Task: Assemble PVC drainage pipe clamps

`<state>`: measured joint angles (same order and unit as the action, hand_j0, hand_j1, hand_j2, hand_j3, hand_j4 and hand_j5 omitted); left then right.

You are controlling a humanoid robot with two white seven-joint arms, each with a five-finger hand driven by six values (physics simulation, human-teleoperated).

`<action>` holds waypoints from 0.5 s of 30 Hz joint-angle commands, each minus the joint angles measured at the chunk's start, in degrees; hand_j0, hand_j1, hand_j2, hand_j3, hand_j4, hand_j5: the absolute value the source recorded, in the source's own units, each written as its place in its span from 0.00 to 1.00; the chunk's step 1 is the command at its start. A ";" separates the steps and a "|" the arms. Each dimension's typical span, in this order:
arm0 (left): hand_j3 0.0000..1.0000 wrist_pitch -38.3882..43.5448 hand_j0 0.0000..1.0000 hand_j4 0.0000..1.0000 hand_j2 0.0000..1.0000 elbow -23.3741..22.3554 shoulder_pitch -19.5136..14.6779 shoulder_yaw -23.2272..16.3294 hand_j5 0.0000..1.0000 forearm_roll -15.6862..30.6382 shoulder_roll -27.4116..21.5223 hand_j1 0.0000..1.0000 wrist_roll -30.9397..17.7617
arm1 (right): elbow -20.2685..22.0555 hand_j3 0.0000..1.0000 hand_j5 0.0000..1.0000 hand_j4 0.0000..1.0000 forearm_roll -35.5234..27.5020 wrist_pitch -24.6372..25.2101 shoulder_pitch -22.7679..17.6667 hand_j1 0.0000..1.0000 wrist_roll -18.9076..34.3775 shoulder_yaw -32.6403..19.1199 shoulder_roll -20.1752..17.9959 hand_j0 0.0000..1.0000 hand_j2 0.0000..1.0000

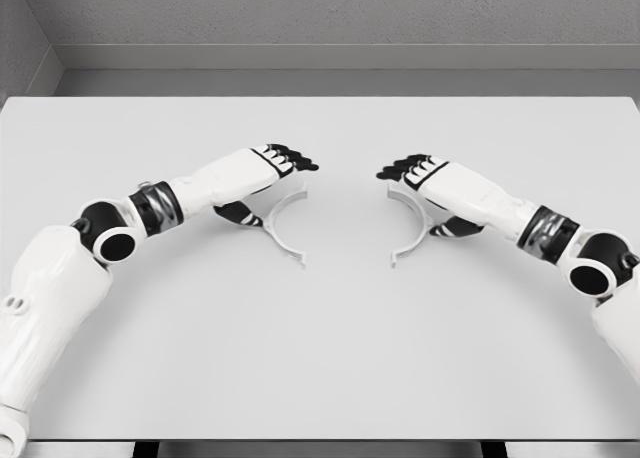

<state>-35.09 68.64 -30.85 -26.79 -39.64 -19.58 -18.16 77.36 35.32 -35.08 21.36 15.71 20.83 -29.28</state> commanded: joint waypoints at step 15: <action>1.00 0.09 1.00 1.00 1.00 0.01 -0.70 -0.02 1.00 -1.67 2.88 1.00 -0.47 | -6.52 1.00 1.00 1.00 -0.25 0.08 3.34 1.00 -0.06 -1.23 -0.95 1.00 1.00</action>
<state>-35.10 68.63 -31.55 -26.86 -41.22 -17.19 -18.67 72.22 35.43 -35.08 24.70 15.69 19.59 -30.25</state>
